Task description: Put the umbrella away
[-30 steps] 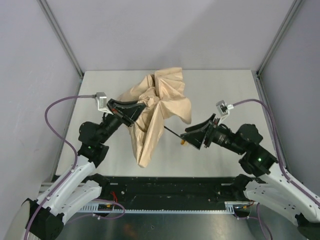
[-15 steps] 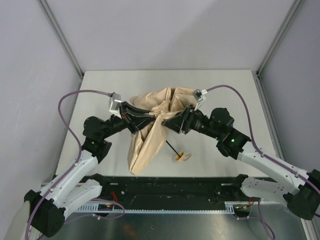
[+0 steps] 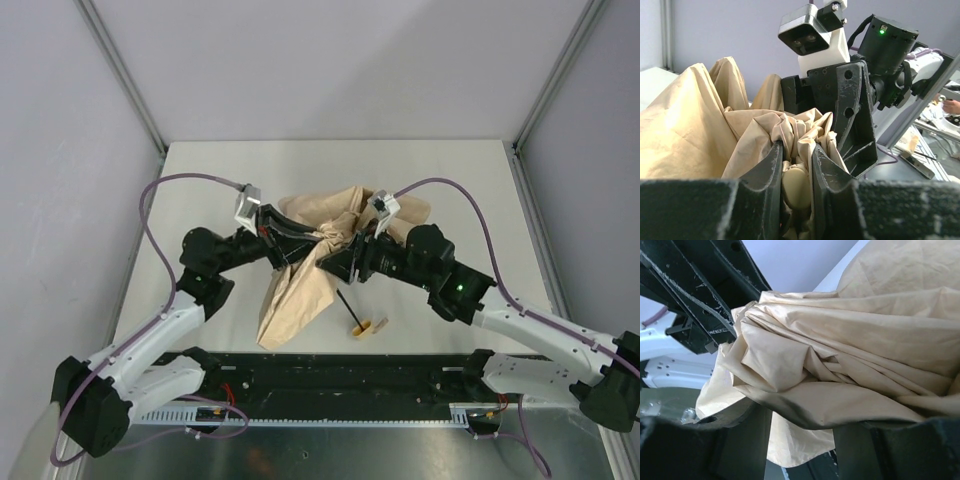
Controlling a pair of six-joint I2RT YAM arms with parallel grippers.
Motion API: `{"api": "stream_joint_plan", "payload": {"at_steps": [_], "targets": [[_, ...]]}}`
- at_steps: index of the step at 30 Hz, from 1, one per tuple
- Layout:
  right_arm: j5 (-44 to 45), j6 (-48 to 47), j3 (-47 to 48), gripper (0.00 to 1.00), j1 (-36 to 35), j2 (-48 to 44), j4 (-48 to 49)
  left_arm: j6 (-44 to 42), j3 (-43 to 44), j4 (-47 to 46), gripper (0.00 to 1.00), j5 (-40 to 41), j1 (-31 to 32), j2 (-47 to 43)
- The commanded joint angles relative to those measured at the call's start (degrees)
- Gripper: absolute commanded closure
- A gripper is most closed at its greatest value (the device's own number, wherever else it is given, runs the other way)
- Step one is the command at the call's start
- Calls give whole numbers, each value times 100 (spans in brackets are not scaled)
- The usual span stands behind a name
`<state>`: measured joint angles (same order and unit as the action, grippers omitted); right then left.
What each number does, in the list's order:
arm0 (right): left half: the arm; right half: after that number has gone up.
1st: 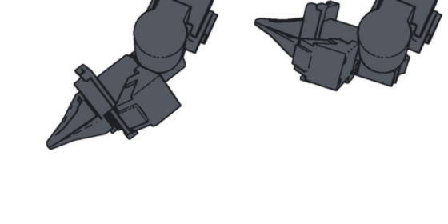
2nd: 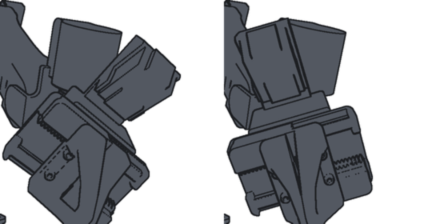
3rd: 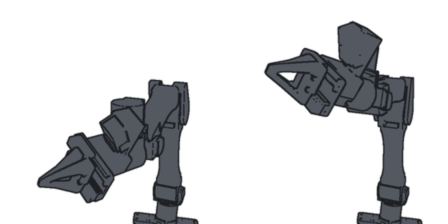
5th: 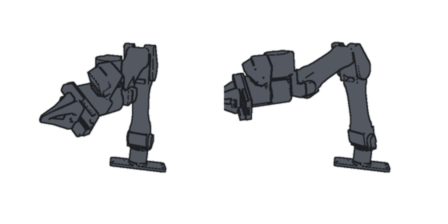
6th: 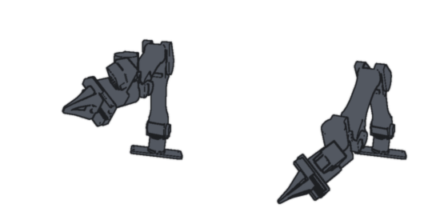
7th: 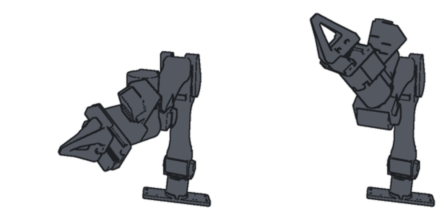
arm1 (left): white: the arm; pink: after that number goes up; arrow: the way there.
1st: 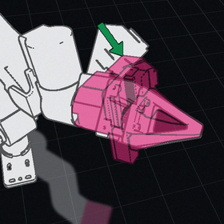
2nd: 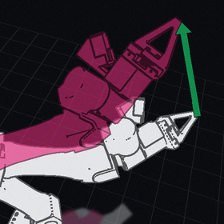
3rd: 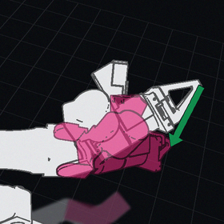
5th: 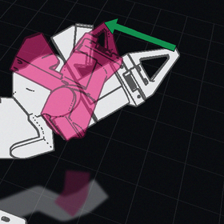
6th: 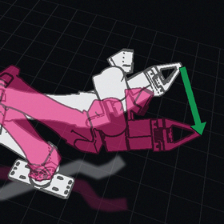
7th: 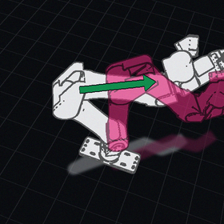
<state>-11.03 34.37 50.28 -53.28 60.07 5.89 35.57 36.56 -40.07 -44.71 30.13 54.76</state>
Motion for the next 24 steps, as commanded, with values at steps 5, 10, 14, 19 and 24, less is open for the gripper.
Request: {"api": "stream_joint_plan", "payload": {"at_steps": [5, 10, 14, 19, 24], "targets": [[83, -1266, 236, 30, -65, -466, -475, 701, 541, -870, 100, -169, 567, 23], [211, -1329, 236, 6, -156, -1096, -1406, 1005, 583, -870, 100, 157, 568, -7], [30, -848, 241, 2, -229, -1756, -1884, 814, 577, -870, 100, 135, 516, -6], [1366, -481, 353, 1, -136, -2779, -3067, 697, 525, -870, 100, -97, 119, -120], [2458, 532, 385, 2, 381, -2986, -3788, 741, 421, -883, 100, -86, -211, -414]]}}
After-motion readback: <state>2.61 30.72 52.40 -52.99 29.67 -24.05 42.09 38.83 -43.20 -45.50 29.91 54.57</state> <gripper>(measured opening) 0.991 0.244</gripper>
